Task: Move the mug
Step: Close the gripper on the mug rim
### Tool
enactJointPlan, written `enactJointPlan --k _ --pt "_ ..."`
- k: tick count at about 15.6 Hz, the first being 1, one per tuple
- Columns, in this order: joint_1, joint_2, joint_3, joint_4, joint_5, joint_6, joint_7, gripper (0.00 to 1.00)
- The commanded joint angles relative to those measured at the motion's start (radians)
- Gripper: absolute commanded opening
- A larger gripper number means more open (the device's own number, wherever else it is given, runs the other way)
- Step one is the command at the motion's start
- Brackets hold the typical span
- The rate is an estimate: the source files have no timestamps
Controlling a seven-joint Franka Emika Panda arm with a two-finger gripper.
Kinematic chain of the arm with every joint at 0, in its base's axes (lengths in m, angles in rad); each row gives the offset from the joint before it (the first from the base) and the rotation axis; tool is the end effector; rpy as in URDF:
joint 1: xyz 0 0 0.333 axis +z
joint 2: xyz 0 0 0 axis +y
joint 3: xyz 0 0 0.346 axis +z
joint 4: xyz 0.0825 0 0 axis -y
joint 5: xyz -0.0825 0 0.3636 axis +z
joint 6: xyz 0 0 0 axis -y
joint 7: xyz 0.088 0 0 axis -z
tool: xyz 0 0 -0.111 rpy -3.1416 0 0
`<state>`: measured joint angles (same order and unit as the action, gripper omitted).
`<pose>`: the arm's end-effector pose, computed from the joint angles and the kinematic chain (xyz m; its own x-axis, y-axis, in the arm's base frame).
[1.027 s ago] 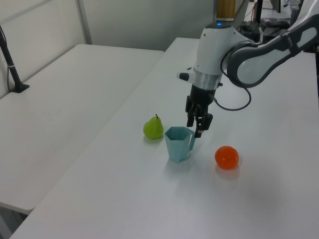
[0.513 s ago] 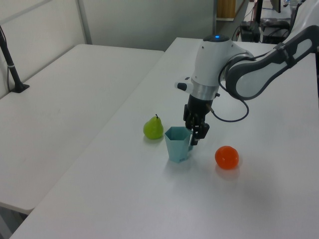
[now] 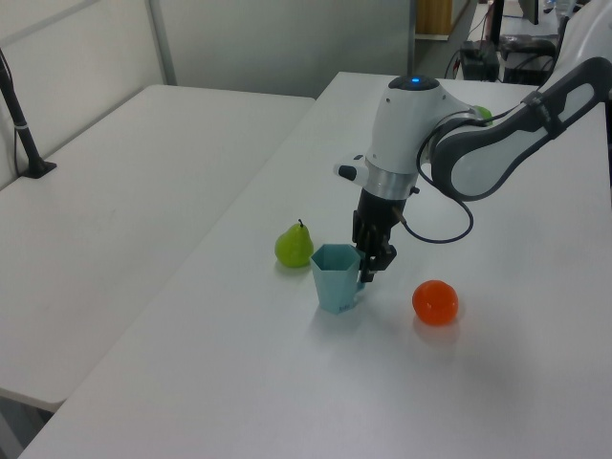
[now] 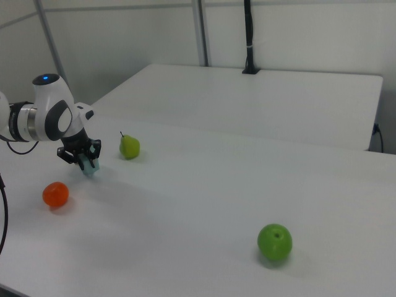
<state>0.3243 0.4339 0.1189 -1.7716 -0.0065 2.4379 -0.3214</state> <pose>0.6121 0.2800 0.3771 0.7072 0.6668 0.2351 0.6802 -0.7323 0.0312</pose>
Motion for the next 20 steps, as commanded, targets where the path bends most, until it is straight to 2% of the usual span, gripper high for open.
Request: enactJointPlan --k 1,11,20 --pt "0.007 -0.006 -0.004 -0.008 -0.016 0.024 0.033 0.27" --pt "0.006 -0.009 -0.004 -0.008 -0.016 0.021 0.030 0.09" --pt "-0.001 -0.046 -0.002 -0.008 -0.013 0.010 0.033 0.05"
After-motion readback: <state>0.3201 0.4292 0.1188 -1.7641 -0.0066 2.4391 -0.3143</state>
